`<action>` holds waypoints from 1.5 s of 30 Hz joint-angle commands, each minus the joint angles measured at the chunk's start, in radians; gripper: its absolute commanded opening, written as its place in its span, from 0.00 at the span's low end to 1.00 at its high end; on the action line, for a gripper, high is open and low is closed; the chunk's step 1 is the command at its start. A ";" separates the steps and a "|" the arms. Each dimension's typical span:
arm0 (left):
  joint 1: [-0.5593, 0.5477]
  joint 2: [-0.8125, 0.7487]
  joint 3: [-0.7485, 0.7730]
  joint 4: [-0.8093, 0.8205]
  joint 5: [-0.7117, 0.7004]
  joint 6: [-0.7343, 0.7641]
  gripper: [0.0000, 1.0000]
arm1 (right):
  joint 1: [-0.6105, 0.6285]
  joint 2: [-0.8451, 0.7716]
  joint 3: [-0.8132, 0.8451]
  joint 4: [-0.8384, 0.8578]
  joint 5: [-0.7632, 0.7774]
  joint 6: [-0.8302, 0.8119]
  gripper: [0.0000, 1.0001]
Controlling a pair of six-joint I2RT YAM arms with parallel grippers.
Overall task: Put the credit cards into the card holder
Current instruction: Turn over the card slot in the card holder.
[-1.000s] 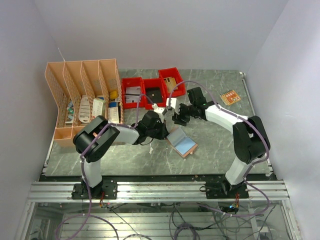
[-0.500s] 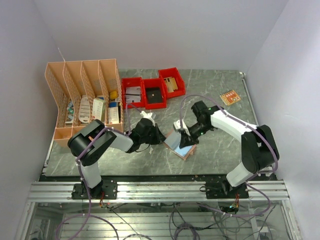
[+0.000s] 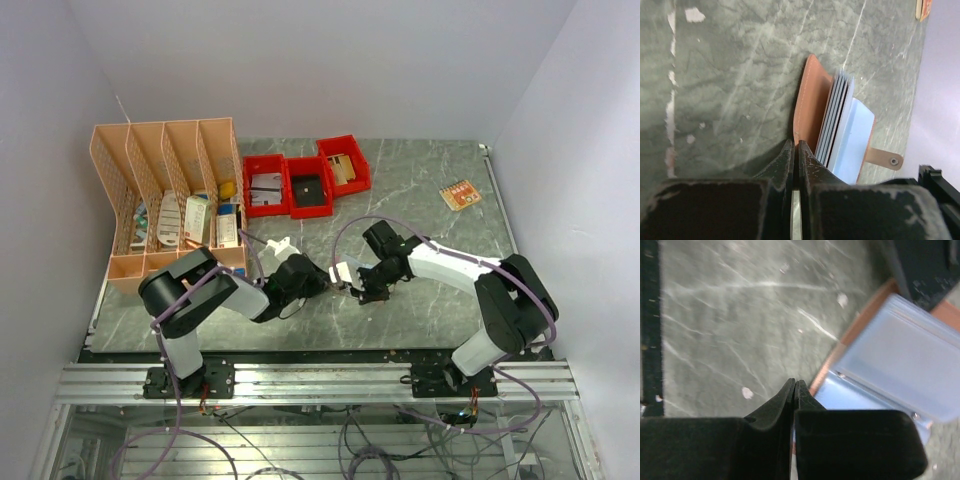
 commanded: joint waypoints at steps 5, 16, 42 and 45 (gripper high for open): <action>-0.083 -0.017 0.042 0.044 -0.164 -0.100 0.07 | -0.147 -0.042 -0.028 0.229 0.278 0.218 0.00; -0.083 -0.070 0.019 -0.046 -0.117 0.027 0.32 | -0.335 -0.142 0.012 0.172 -0.064 0.256 0.11; 0.033 -0.274 0.131 -0.169 0.387 0.589 0.64 | -0.393 -0.025 0.072 0.017 -0.233 0.343 0.29; 0.034 -0.168 0.218 -0.248 0.445 0.594 0.61 | -0.392 -0.030 0.043 0.022 -0.231 0.307 0.28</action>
